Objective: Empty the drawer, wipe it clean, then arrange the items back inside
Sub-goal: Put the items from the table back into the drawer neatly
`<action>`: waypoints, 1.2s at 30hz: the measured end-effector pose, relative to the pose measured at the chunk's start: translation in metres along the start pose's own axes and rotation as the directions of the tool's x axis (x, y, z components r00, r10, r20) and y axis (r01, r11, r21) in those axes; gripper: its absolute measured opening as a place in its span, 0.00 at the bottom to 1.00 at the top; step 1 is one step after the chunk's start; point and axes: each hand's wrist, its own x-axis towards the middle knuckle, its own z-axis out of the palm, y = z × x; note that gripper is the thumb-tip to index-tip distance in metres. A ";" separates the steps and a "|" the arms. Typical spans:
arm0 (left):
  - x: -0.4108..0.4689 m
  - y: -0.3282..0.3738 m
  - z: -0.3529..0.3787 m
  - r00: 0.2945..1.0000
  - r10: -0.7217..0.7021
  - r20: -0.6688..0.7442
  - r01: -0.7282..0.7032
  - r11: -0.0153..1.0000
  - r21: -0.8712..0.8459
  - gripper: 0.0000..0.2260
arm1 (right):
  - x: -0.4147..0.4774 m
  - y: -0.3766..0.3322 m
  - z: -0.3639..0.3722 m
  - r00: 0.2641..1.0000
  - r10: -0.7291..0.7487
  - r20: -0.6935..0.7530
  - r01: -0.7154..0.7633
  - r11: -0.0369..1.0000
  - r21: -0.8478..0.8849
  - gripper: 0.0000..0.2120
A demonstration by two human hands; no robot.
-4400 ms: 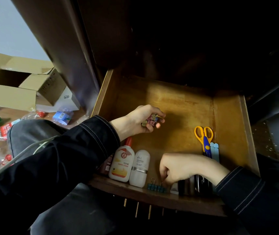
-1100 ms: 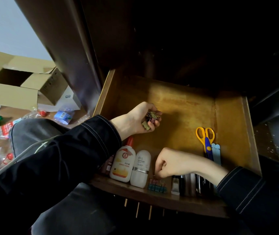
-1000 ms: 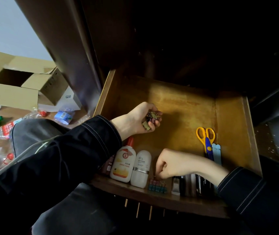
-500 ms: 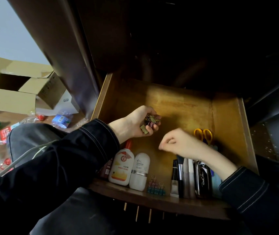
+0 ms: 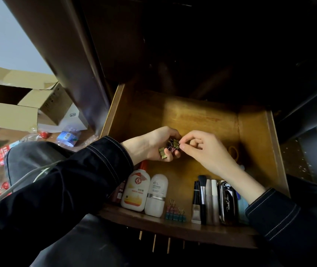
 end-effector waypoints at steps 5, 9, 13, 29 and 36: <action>-0.002 0.001 0.003 1.000 0.005 0.021 -0.006 0.999 0.043 0.10 | -0.002 0.003 0.002 0.998 0.020 0.063 -0.021 1.000 0.015 0.03; -0.004 0.001 0.004 0.999 0.035 -0.004 -0.034 0.996 0.083 0.08 | 0.000 0.003 0.002 0.996 0.023 0.092 -0.029 0.998 0.063 0.03; -0.005 0.001 0.004 0.999 0.032 0.029 -0.035 0.996 0.077 0.07 | 0.003 0.003 -0.001 0.984 0.132 0.116 -0.152 0.971 0.186 0.04; -0.006 0.003 0.005 0.998 0.004 0.063 -0.003 1.000 -0.017 0.07 | 0.003 0.003 -0.010 0.906 0.353 0.232 -0.423 0.753 0.504 0.07; -0.004 0.002 0.008 0.999 0.047 -0.016 -0.047 0.998 0.037 0.07 | 0.001 -0.002 -0.001 0.984 0.096 -0.152 -0.096 0.995 0.007 0.04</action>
